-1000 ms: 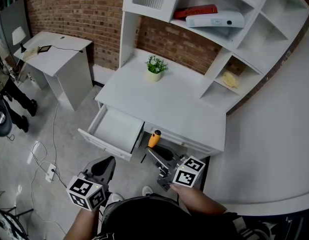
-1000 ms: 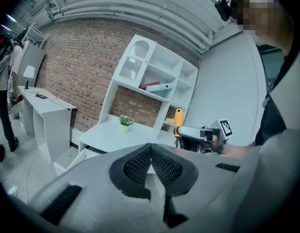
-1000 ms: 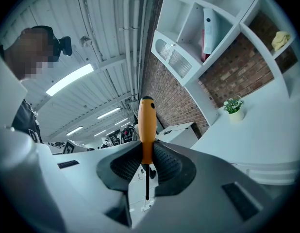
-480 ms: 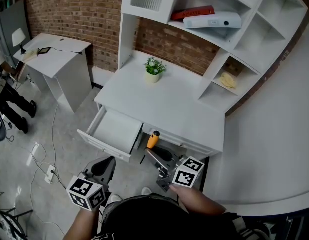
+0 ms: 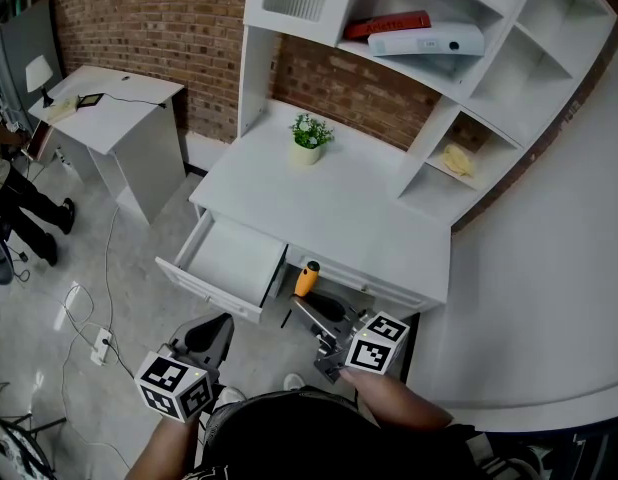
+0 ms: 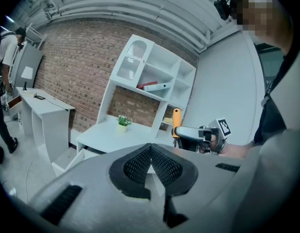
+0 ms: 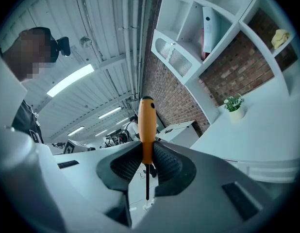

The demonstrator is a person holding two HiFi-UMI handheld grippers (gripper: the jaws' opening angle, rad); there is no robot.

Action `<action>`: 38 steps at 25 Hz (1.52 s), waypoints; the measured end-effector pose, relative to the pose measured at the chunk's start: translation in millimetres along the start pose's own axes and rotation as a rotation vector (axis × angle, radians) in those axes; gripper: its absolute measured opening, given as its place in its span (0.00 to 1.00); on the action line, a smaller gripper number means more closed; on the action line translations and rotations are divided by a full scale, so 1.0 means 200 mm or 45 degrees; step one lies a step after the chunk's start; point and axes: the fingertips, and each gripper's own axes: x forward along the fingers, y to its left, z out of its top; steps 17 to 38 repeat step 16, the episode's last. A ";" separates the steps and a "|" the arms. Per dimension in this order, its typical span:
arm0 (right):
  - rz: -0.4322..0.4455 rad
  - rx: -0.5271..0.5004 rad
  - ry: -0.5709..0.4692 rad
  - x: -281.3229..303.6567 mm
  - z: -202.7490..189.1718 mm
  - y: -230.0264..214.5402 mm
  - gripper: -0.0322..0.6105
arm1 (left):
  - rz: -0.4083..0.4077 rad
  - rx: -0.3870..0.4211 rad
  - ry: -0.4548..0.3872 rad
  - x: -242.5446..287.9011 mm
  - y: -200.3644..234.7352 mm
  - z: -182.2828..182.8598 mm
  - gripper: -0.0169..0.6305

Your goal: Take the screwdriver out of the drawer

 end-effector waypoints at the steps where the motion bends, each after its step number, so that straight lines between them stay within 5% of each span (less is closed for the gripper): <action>1: 0.002 -0.001 0.001 0.00 0.00 0.00 0.16 | 0.000 0.001 0.000 0.00 0.00 0.00 0.05; 38: 0.001 -0.005 0.008 0.01 -0.01 0.02 0.16 | -0.001 0.004 -0.002 -0.03 0.01 0.01 0.05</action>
